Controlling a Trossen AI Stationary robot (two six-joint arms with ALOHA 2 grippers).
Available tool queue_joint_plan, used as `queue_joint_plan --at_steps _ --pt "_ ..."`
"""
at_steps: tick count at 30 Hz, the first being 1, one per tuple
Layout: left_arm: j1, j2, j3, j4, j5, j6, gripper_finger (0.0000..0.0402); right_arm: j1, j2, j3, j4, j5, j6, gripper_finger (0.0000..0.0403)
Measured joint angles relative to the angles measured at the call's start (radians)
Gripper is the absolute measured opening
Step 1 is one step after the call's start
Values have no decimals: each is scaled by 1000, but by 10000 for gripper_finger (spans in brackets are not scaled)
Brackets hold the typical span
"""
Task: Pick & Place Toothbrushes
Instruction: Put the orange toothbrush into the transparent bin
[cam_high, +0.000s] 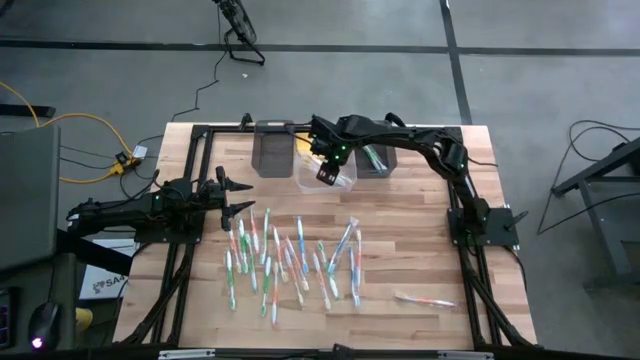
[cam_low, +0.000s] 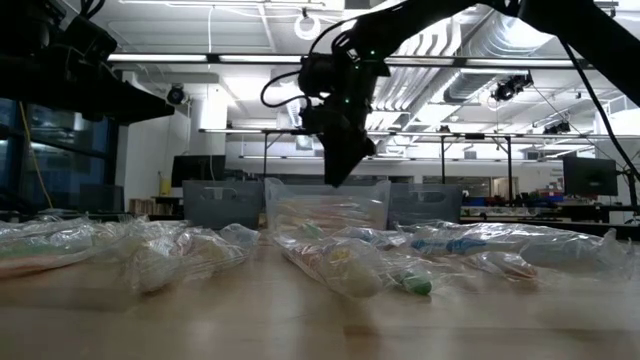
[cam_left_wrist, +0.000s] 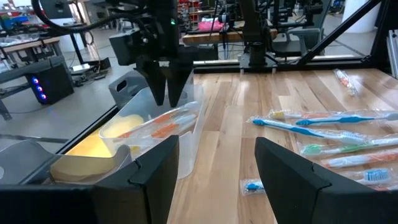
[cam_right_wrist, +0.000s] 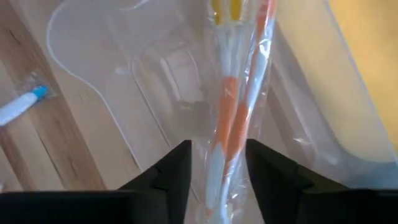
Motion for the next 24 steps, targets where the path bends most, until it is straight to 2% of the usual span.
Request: queue_joint_plan --at_steps 6,12,16,19,24 --pt "0 0 0 0 0 0 206 46 -50 -1 -47 47 9 183" --pt "0 0 0 0 0 0 206 129 -118 0 -243 47 16 181" --pt "0 0 0 0 0 0 206 187 -141 -16 -309 52 63 176" --pt "0 0 0 0 0 0 206 230 -205 -130 -245 43 71 174" --pt "0 0 0 0 0 0 206 306 -344 -399 -90 24 111 174"
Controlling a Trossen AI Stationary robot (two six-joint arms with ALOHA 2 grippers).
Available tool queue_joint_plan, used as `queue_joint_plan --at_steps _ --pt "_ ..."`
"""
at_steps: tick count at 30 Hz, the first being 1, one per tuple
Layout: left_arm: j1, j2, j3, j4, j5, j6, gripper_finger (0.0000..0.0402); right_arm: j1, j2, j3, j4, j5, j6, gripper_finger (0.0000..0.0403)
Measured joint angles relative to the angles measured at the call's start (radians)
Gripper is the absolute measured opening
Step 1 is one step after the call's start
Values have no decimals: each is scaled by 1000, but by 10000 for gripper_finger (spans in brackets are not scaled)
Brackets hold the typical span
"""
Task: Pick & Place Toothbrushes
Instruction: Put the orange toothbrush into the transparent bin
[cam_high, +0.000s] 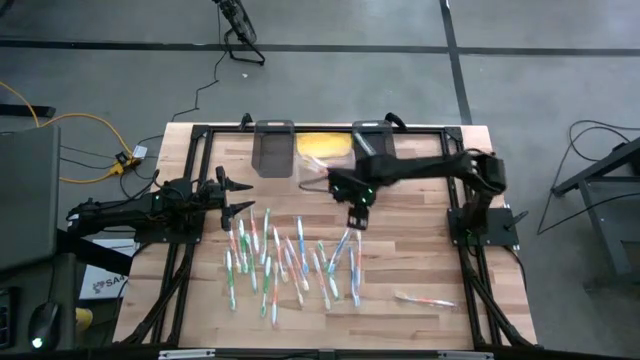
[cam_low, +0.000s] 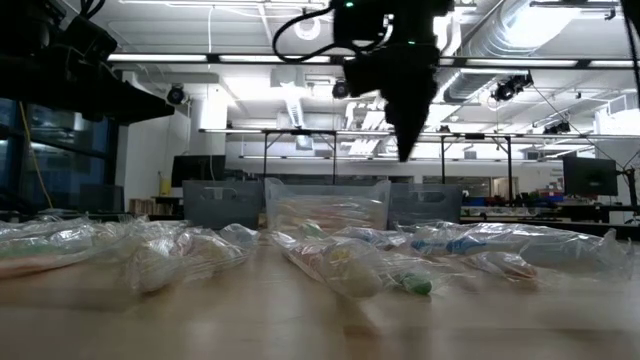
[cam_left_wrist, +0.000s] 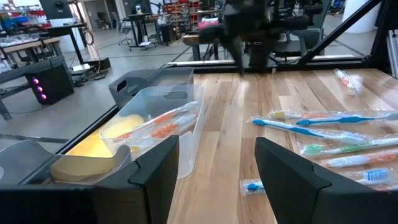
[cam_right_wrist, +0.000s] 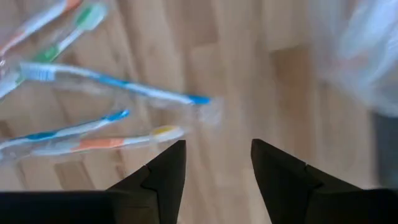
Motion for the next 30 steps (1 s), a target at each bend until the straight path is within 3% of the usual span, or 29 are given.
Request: queue_joint_plan --at_steps 8,15,22,30 --pt "0 0 0 0 0 0 206 137 -152 -263 33 -60 253 174" --pt "0 0 0 0 0 0 206 315 -179 -382 37 -159 471 174" --pt "0 0 0 1 0 0 206 523 -177 -416 95 -202 751 174" --pt "0 0 0 0 0 0 206 724 -168 -417 206 -137 974 174"
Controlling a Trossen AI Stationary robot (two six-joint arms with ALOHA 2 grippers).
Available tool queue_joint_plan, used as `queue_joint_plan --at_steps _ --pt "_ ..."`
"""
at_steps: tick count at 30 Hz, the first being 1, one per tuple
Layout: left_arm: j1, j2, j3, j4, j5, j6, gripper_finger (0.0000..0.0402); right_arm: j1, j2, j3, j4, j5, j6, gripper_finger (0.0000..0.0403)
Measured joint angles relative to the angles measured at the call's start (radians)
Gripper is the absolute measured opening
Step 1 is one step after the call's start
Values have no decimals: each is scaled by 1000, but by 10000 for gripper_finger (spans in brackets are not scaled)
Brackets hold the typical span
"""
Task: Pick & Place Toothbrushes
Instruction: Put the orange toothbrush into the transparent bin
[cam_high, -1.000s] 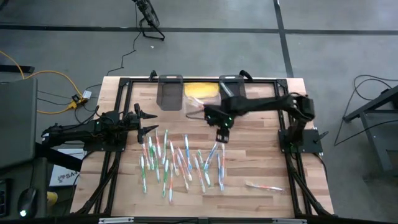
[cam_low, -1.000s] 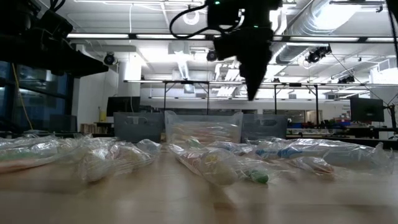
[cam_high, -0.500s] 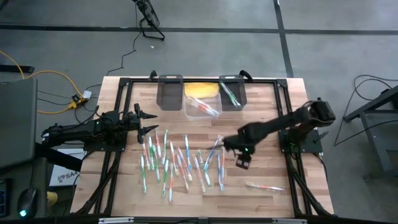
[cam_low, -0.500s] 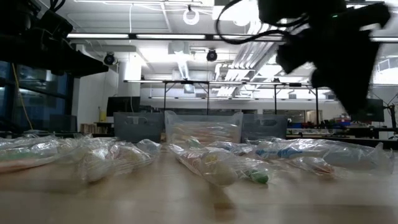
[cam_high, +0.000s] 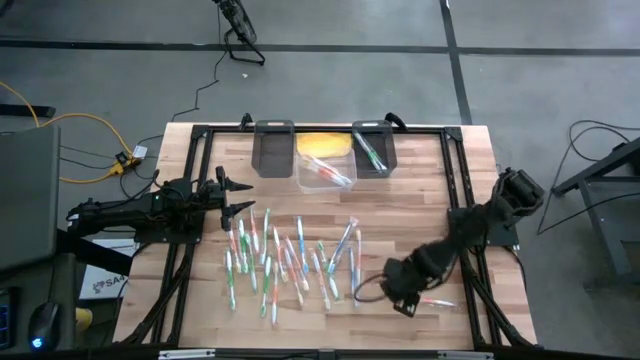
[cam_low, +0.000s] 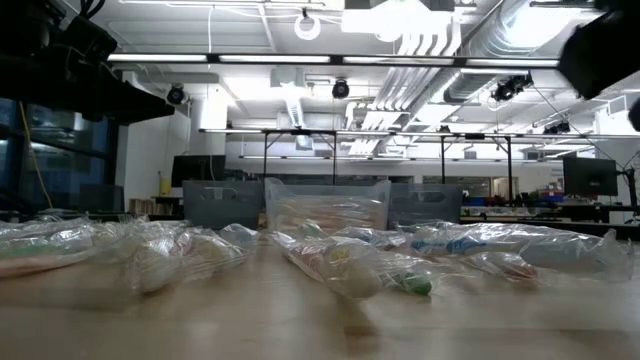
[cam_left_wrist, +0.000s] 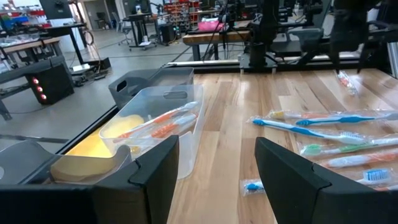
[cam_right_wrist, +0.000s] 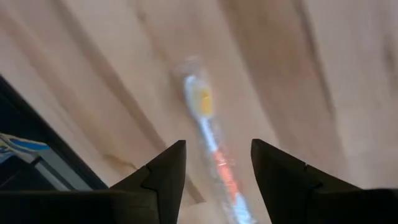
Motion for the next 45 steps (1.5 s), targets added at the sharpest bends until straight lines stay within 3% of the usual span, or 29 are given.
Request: queue_joint_plan --at_steps 10,31,35,42,45 --pt "0 0 0 0 0 0 206 151 10 0 88 187 35 174" --pt "0 0 0 0 0 0 206 172 179 5 95 172 11 171" --pt "0 0 0 0 0 0 206 159 180 4 91 177 -7 135" --pt "0 0 0 0 0 0 206 120 179 1 78 114 -88 18" --pt "0 0 0 0 0 0 206 101 180 1 80 73 -118 11"
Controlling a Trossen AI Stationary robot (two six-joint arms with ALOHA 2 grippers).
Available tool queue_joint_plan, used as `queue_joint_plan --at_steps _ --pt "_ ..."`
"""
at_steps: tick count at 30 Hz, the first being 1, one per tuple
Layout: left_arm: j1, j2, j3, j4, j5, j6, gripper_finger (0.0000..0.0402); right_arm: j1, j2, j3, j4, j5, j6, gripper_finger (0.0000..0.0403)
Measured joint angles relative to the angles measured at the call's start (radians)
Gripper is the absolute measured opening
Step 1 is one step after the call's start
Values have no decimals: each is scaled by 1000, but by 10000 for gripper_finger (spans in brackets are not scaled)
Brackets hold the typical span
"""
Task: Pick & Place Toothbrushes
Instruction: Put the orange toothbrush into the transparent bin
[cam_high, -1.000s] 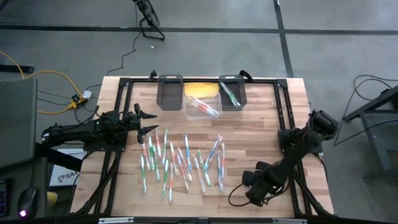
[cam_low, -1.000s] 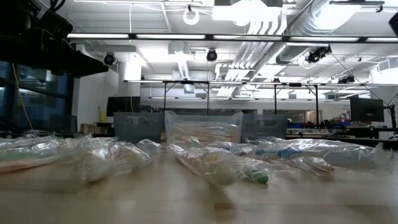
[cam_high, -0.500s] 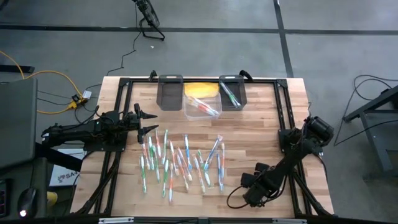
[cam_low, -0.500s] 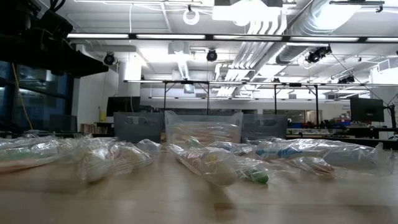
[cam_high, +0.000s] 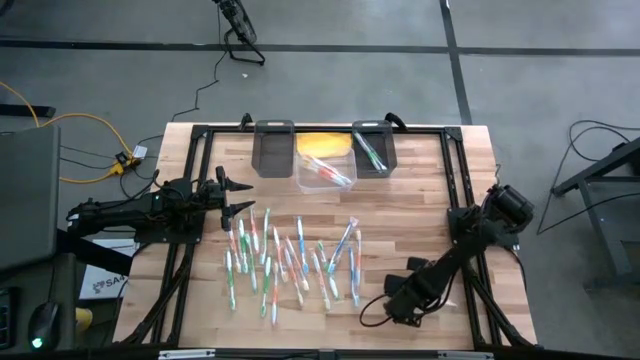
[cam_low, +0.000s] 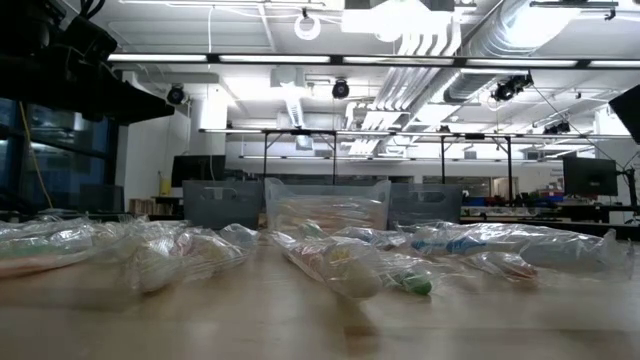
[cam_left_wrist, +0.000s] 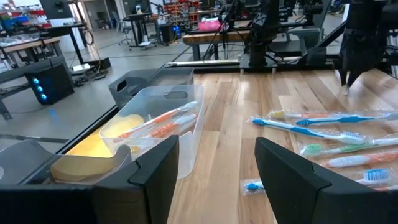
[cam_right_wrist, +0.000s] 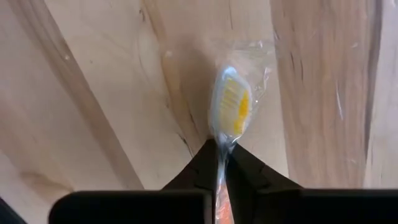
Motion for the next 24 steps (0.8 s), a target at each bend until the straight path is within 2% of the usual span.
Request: queue_joint_plan --at_steps 7,14,24 --pt "0 0 0 0 0 0 206 -99 -46 -2 21 -98 -66 7" --pt "0 0 0 0 0 0 206 -260 -117 16 -19 -93 -114 5" --pt "0 0 0 0 0 0 206 -527 -141 148 -172 -90 -396 5"
